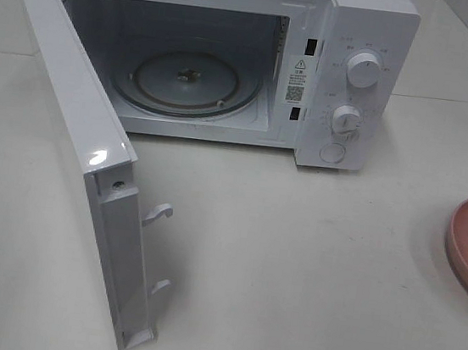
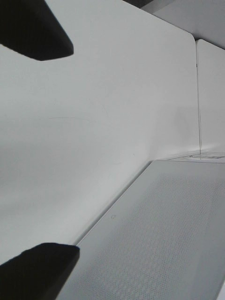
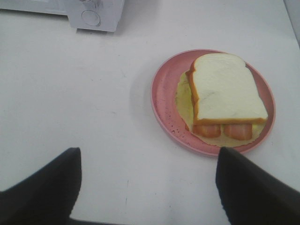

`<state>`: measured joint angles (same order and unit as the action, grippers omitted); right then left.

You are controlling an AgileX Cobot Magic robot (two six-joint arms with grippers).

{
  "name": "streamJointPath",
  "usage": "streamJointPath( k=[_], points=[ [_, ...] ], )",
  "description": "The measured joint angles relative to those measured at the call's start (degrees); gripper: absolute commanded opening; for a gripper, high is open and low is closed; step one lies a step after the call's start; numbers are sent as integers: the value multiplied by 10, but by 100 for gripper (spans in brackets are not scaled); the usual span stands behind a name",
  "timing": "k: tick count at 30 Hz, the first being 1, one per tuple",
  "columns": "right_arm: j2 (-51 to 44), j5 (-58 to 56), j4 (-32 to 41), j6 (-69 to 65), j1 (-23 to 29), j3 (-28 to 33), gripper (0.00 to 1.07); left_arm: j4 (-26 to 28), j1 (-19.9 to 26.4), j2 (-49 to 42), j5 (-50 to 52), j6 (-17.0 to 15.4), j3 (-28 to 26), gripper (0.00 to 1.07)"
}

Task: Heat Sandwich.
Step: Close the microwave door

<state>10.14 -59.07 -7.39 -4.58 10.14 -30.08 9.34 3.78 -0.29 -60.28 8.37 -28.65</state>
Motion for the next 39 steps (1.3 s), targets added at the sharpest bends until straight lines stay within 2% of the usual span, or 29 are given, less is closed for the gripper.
streamJointPath(
  k=[12, 39],
  points=[
    [-103, -7, 2, 7, -55, 11, 76, 0, 0, 0, 0, 0, 0, 104],
    [-104, -7, 3, 10, -57, 11, 76, 0, 0, 0, 0, 0, 0, 104]
  ],
)
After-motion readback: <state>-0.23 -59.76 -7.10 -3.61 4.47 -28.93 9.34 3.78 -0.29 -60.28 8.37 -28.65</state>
